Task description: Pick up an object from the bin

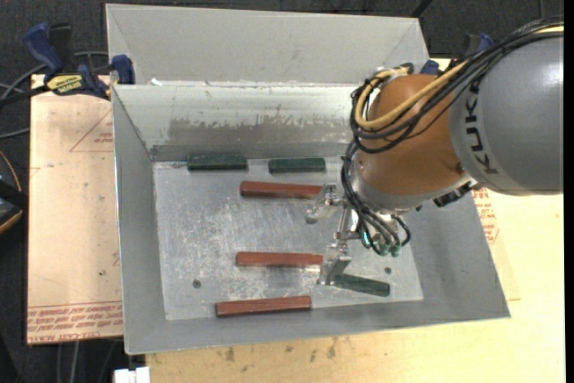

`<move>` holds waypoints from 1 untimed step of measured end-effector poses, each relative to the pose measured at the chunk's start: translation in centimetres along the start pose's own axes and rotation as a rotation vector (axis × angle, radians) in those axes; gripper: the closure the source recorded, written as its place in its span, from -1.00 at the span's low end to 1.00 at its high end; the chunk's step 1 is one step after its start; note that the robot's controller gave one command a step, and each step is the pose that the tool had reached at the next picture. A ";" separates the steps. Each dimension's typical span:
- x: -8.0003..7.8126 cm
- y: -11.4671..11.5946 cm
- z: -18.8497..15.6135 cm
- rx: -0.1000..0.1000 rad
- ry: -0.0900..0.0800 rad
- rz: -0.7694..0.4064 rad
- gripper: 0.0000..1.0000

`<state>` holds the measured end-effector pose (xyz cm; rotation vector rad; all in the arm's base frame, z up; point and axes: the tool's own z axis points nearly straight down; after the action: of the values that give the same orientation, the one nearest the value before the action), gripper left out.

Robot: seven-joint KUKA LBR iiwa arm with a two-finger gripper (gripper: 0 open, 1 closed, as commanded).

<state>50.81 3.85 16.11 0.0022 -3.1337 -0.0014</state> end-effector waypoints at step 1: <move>-0.2 0.0 -0.4 0.000 -0.008 0.001 -1.00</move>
Offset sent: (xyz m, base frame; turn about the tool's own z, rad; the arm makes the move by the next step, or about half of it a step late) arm 0.0258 0.0149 -0.0777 0.0629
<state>50.99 3.83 16.51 0.0006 -3.1415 -0.0019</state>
